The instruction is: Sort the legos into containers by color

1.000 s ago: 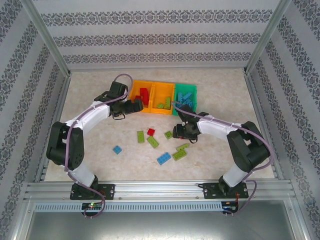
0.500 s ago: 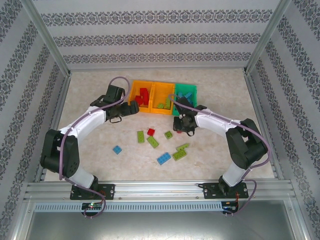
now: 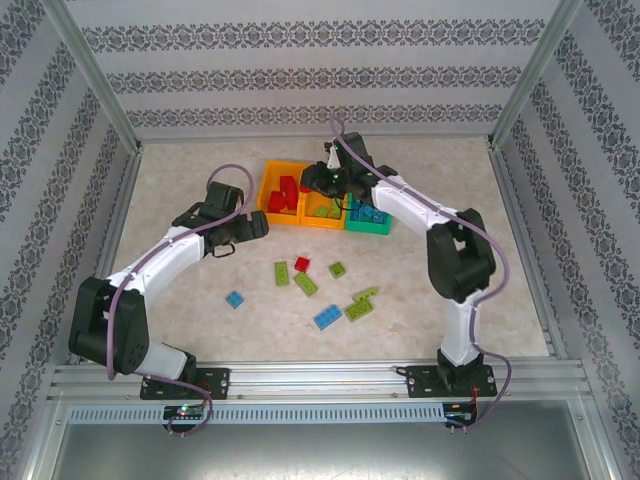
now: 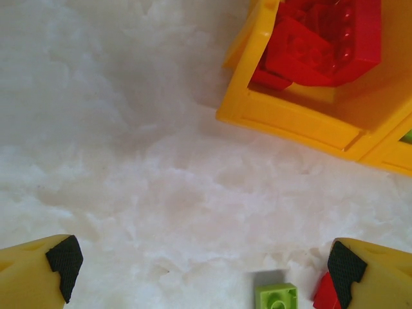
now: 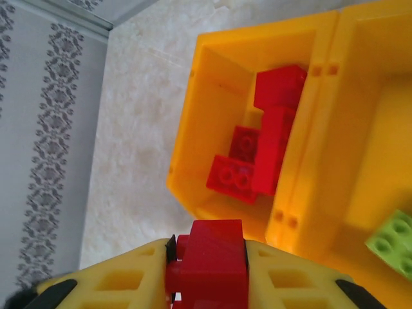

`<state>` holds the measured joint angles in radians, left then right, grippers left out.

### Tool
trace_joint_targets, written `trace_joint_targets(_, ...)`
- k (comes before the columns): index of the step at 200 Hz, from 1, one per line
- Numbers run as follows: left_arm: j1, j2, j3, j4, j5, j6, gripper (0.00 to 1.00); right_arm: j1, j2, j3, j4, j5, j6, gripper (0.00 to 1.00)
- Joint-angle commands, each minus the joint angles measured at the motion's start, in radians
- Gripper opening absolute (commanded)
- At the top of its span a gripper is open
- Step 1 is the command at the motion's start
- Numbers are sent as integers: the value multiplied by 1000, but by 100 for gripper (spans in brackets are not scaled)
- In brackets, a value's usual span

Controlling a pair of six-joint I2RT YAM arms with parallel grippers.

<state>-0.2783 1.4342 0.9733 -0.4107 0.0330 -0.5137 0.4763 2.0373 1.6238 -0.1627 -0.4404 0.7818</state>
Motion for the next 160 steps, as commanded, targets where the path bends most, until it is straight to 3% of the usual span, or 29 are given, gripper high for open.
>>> trace_joint_targets(1, 15, -38, -27, -7, 5, -29, 100, -8, 106, 114, 105, -106, 128, 30)
trace_joint_targets(50, 13, 12, -48, -22, 108, -80, 100, -10, 264, 316, 68, -115, 175, 36)
trace_joint_targets(92, 14, 40, -75, -10, 151, -107, 100, -15, 314, 351, 58, -123, 195, 48)
trace_joint_targets(160, 14, -29, -109, -59, 116, -117, 100, -8, 169, 209, 53, -121, 77, 59)
